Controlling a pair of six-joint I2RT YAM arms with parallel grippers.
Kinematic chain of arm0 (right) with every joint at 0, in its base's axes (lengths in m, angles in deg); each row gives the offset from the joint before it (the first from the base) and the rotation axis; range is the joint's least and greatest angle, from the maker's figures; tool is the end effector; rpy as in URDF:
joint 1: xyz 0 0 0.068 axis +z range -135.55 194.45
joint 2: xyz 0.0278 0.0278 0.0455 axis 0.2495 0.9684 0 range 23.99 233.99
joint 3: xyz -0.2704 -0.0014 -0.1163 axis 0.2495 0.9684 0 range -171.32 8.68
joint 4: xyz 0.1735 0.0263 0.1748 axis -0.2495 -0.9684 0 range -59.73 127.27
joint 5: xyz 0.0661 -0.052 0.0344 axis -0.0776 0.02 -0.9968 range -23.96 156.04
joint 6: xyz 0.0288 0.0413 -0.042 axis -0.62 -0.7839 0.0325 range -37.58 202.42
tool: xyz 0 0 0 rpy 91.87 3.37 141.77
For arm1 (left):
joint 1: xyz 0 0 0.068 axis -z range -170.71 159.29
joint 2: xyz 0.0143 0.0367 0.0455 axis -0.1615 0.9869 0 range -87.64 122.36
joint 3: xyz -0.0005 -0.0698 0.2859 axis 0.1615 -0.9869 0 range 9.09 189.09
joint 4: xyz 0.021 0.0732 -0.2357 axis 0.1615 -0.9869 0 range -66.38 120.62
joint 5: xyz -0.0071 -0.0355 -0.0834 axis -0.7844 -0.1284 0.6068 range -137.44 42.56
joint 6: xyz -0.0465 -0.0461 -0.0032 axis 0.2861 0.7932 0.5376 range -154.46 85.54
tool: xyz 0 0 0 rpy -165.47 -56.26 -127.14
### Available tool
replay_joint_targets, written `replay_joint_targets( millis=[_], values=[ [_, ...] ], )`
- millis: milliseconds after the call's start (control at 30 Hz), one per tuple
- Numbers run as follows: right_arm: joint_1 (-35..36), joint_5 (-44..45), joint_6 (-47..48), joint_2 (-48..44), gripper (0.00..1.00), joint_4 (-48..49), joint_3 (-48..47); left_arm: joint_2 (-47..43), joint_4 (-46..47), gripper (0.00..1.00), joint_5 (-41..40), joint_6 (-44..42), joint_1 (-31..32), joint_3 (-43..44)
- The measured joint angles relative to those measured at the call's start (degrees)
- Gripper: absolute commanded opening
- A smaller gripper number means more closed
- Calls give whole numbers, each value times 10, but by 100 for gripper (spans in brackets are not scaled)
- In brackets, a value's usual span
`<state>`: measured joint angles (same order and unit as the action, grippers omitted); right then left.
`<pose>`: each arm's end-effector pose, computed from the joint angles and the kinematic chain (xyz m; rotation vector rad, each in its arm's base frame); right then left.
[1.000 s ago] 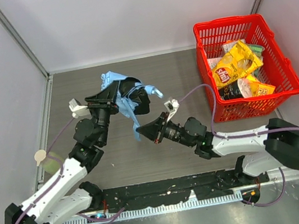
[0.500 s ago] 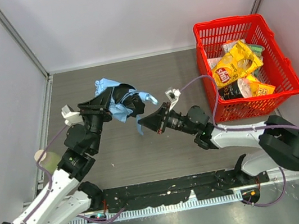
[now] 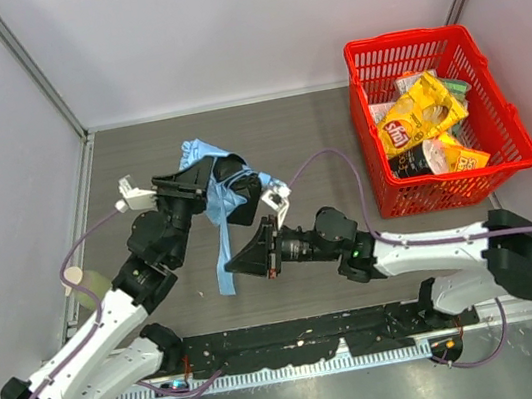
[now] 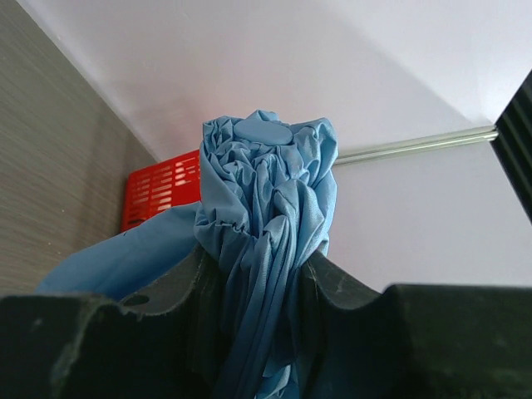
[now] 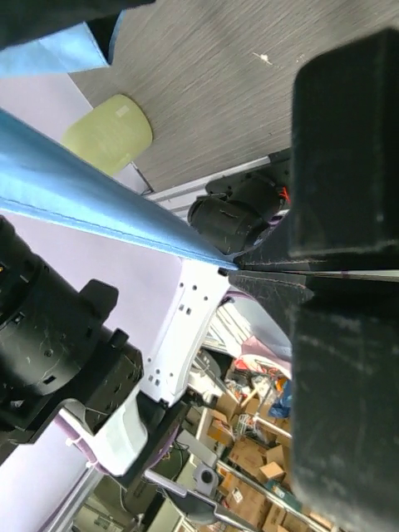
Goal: Put away the umbrella
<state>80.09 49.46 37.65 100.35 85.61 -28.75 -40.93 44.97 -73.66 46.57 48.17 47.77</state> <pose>0.1067 0.2713 0.3138 -0.5791 1.5756 1.7399 0.1543 -0.0950 0.3622 -0.9488 1.3224 -1.3390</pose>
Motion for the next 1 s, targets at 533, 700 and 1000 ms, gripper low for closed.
replay_joint_targets(
  millis=[533,700,1000],
  values=[
    [7,235,157,-68,59,-583,-271,8,1,0,-12,-170,22,32],
    [7,280,188,-20,53,-635,-366,8,0,0,-25,-203,23,32],
    [8,371,210,89,36,-678,-483,8,-1,0,-38,-230,23,32]
  ],
)
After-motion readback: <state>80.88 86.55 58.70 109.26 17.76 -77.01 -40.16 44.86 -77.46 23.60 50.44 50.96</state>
